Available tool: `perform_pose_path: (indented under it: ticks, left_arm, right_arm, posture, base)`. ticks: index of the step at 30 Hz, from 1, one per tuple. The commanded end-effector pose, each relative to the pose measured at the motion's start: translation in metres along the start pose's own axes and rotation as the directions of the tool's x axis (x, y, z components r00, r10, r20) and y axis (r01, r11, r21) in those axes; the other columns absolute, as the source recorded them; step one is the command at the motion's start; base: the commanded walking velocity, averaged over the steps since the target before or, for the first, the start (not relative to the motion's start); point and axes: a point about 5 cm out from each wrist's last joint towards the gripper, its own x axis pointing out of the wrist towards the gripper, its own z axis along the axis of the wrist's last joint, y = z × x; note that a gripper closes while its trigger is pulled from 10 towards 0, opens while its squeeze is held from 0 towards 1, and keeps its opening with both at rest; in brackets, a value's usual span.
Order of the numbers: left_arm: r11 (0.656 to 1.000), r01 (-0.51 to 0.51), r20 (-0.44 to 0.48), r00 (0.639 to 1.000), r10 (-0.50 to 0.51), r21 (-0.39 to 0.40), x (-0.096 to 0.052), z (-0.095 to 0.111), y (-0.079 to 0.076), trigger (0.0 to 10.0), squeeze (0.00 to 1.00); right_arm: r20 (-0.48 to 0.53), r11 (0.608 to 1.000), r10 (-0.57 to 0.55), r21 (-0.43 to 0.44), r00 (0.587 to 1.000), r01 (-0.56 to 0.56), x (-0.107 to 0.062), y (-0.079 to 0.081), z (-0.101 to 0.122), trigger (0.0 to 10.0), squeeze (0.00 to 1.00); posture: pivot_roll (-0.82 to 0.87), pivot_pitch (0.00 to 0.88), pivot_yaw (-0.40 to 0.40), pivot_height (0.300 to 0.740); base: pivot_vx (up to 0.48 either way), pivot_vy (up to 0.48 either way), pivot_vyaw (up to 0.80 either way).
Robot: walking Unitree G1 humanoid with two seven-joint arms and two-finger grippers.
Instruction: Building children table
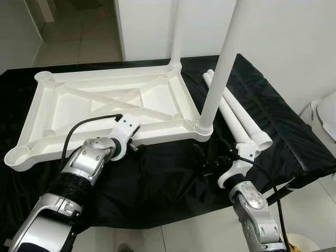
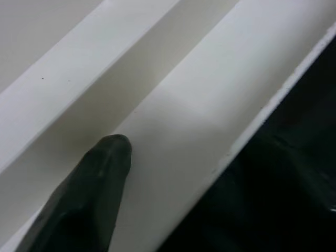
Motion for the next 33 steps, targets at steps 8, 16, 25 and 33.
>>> perform_pose_path:
  ticks: [8, 16, 25, 33]
  left_arm:
    - [0.998, -0.05, -0.073, 0.996, 0.047, -0.037, -0.003, -0.014, 0.008, 0.0, 0.0]
    - [0.994, -0.071, -0.034, 0.997, 0.069, -0.078, -0.008, -0.006, 0.005, 0.0, 0.0]
    - [0.985, -0.113, 0.0, 0.993, 0.114, -0.129, -0.009, 0.001, -0.01, 0.0, 0.0]
    - [0.976, -0.148, 0.023, 0.988, 0.153, -0.157, -0.006, 0.007, -0.017, 0.0, 0.0]
  right_arm:
    - [-0.016, 1.0, -0.014, 0.002, 1.0, 0.015, -0.001, -0.002, -0.001, 10.0, 0.0]
    - [-0.02, 1.0, -0.013, -0.003, 1.0, 0.013, 0.0, -0.002, -0.002, 10.0, 0.0]
    - [-0.028, 1.0, -0.013, -0.022, 1.0, 0.012, 0.001, -0.003, -0.002, 10.0, 0.0]
    - [-0.028, 0.999, -0.03, -0.019, 0.999, 0.029, 0.003, -0.004, -0.001, 10.0, 0.0]
  posture:
    - [-0.08, 0.061, 0.028, 0.74]
    - [-0.08, 0.06, 0.023, 0.74]
    - [-0.08, 0.064, 0.013, 0.74]
    - [-0.08, 0.063, 0.011, 0.74]
  base:
    - [0.0, 0.0, 0.0]
    - [0.0, 0.0, 0.0]
    - [0.0, 0.0, 0.0]
    - [0.0, 0.0, 0.0]
